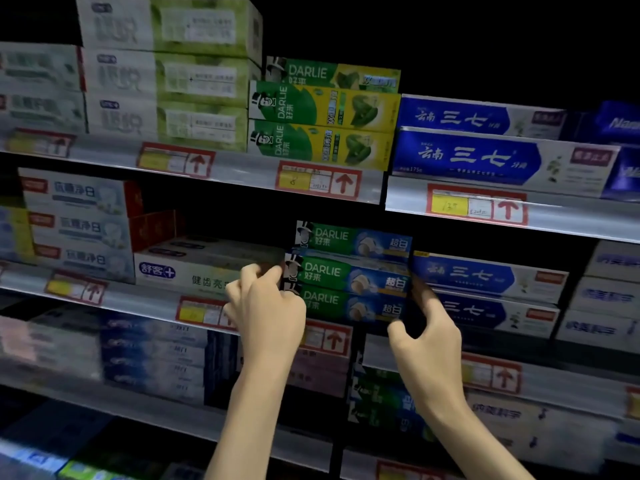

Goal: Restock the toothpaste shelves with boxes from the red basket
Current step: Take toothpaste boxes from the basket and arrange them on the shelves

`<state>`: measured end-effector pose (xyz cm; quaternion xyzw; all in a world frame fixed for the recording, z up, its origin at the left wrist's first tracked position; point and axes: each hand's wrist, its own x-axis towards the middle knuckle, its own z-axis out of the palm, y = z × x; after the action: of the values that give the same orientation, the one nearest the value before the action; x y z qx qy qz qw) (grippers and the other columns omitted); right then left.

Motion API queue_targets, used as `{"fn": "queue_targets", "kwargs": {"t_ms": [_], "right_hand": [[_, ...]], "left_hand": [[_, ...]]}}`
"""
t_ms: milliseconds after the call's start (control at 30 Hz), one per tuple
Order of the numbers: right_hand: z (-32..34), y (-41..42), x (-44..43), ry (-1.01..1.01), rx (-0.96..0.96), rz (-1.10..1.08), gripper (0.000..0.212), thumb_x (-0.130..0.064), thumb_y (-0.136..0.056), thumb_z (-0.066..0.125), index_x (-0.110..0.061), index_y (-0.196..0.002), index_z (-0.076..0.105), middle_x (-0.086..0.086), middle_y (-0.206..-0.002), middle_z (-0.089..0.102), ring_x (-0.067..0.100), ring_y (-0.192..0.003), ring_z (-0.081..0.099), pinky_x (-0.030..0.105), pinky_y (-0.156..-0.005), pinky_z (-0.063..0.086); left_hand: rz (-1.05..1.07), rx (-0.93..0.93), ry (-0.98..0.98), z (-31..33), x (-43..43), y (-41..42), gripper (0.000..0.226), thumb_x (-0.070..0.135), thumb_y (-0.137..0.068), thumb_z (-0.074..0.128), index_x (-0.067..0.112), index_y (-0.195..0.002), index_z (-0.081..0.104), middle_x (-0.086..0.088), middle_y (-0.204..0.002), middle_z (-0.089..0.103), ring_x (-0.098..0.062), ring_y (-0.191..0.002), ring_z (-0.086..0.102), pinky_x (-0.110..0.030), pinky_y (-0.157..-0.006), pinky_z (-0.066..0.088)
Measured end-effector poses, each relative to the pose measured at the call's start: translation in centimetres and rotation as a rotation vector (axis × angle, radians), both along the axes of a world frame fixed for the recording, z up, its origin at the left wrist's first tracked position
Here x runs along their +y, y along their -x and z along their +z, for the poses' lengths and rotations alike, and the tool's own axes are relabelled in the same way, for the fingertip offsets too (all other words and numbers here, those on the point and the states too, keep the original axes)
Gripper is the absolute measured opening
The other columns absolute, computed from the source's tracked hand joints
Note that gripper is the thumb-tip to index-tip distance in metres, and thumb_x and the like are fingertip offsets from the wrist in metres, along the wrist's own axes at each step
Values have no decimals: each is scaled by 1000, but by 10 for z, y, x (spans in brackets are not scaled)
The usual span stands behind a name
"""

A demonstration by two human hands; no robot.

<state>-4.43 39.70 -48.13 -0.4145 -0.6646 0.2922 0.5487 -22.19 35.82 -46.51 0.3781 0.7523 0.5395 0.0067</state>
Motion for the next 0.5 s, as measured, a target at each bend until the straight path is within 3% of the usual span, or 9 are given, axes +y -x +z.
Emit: {"fn": "queue_targets", "kwargs": {"t_ms": [33,100,167,233,367,500], "right_hand": [[-1,0,-1,7,-18,3,70,6,-96,59,-16,-158,35,-32,-102,44,-22,-99,40,18,-92,37],[-2,0,-1,5,-37,8,73,3,-96,60,-23,-159,33,-31,-113,48,-4,-67,65,20,-68,54],[-4,0,1,-5,-44,-5,75,1,-96,61,-27,-159,32,-27,-122,50,16,-53,59,15,-54,53],[-6,-1,3,-8,-54,-14,76,1,-96,61,-27,-160,32,-26,-123,49,14,-47,54,16,-52,52],[-7,2,5,27,-75,-29,78,1,-96,59,-27,-162,27,-7,-144,49,5,-39,47,20,-48,50],[-6,3,6,29,-80,-31,79,4,-96,57,-28,-161,26,-6,-149,46,5,-39,48,22,-48,51]], "left_hand": [[4,4,2,-1,0,0,50,-2,-95,50,11,-143,57,-10,-154,41,-32,-137,29,-48,-112,23],[4,-7,-2,-2,1,0,52,-4,-94,49,11,-143,58,-11,-153,41,-32,-137,28,-49,-112,23],[3,-18,2,-3,1,-2,52,-3,-94,50,11,-144,57,-10,-154,41,-31,-138,28,-49,-113,22],[3,-31,5,-2,0,-5,52,-1,-95,51,12,-145,56,-9,-155,39,-31,-138,28,-49,-113,22],[2,-17,38,-1,0,-7,52,2,-95,52,14,-146,54,-11,-159,31,-32,-141,23,-48,-113,21],[0,3,52,-2,0,-5,54,2,-94,54,14,-146,54,-12,-160,29,-32,-142,22,-50,-115,20]]}}
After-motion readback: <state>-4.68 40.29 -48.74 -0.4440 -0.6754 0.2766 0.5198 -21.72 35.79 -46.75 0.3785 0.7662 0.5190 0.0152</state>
